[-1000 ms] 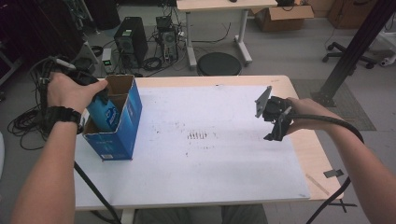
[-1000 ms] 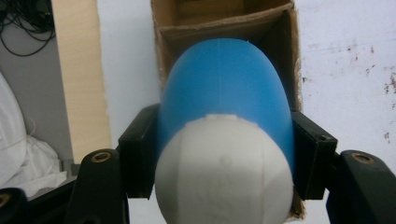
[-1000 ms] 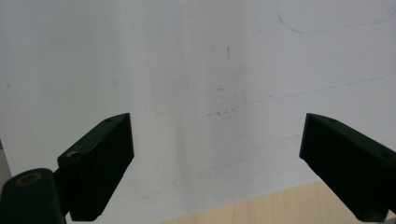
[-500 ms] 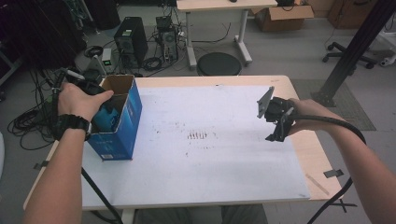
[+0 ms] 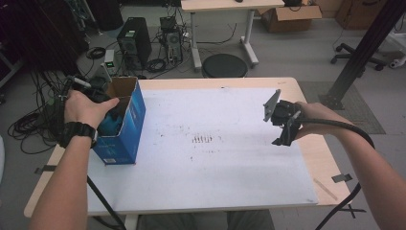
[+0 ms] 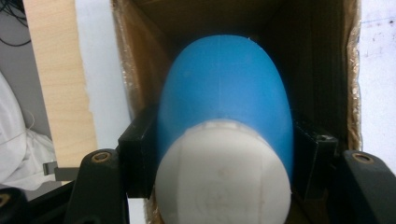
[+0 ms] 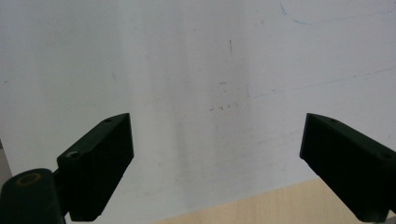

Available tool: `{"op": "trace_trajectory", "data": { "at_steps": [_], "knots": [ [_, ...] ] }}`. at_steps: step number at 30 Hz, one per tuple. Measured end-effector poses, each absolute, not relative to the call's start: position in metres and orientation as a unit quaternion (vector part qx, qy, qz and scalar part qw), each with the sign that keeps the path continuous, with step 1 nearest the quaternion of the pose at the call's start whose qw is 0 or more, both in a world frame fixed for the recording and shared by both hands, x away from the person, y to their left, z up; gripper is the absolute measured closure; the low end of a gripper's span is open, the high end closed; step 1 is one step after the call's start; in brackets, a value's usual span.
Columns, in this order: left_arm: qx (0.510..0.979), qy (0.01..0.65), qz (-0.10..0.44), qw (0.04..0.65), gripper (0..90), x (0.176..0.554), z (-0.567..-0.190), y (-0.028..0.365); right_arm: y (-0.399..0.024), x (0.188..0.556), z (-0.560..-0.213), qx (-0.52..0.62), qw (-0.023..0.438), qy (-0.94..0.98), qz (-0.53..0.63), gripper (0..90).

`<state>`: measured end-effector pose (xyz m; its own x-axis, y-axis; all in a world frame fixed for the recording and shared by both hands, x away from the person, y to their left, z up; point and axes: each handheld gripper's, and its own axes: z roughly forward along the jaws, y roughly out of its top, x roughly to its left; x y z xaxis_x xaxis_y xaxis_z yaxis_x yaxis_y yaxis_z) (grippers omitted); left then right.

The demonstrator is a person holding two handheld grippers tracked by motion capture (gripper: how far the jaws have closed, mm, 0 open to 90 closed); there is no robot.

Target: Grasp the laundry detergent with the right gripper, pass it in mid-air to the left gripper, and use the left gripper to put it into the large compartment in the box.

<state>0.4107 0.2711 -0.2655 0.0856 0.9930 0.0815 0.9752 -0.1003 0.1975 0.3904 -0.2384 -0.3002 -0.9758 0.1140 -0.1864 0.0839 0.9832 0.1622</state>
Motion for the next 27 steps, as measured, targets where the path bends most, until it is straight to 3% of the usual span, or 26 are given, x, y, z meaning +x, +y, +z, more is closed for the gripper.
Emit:
{"op": "trace_trajectory", "data": {
  "at_steps": [27],
  "knots": [
    [0.739, 0.666, 0.093, 0.034, 37.7, 0.4118, -0.2769, 0.2654, -0.2399, 0.3889, -0.3054, 0.054, 0.095, 0.991, 0.079, 9.6]
  ]
}}
